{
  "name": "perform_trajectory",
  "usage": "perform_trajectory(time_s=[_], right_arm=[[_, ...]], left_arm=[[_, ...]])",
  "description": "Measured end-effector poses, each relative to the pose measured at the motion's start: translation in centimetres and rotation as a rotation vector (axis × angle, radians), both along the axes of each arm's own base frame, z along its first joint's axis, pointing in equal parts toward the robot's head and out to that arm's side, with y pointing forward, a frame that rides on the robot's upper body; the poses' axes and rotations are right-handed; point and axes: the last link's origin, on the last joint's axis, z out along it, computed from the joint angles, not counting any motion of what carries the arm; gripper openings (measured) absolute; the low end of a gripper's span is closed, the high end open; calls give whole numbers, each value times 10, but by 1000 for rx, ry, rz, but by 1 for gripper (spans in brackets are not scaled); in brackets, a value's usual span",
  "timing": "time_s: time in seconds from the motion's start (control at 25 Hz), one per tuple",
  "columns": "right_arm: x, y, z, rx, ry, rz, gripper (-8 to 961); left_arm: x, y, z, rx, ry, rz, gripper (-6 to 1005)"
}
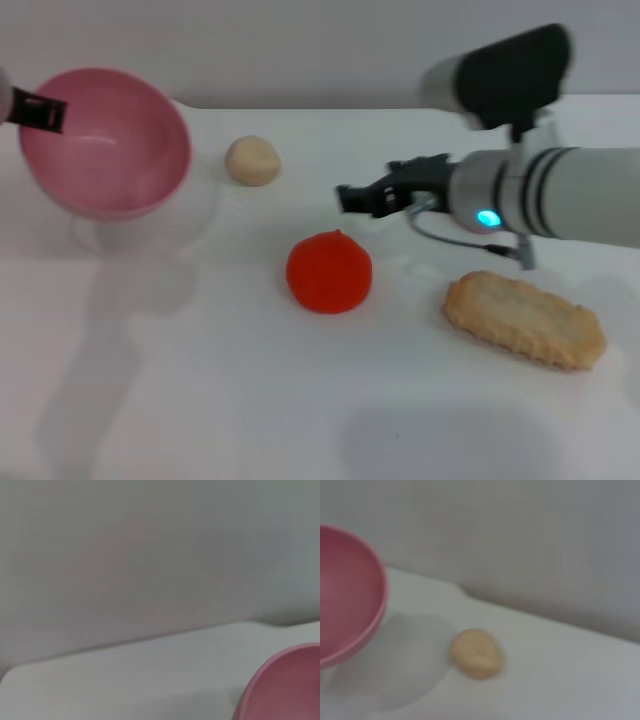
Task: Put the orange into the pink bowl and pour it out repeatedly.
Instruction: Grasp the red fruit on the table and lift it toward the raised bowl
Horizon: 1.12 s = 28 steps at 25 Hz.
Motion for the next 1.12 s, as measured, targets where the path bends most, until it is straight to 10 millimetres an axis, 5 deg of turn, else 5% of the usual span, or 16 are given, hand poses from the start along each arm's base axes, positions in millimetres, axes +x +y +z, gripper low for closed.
perform_trajectory(time_s=[0.32, 1.12], right_arm=[[-9, -4, -25, -85, -8, 8, 774], [14, -8, -55, -237, 13, -108, 749]], left_arm=[[-10, -2, 8, 9, 4, 28, 42], [7, 4, 5, -24, 40, -27, 42]])
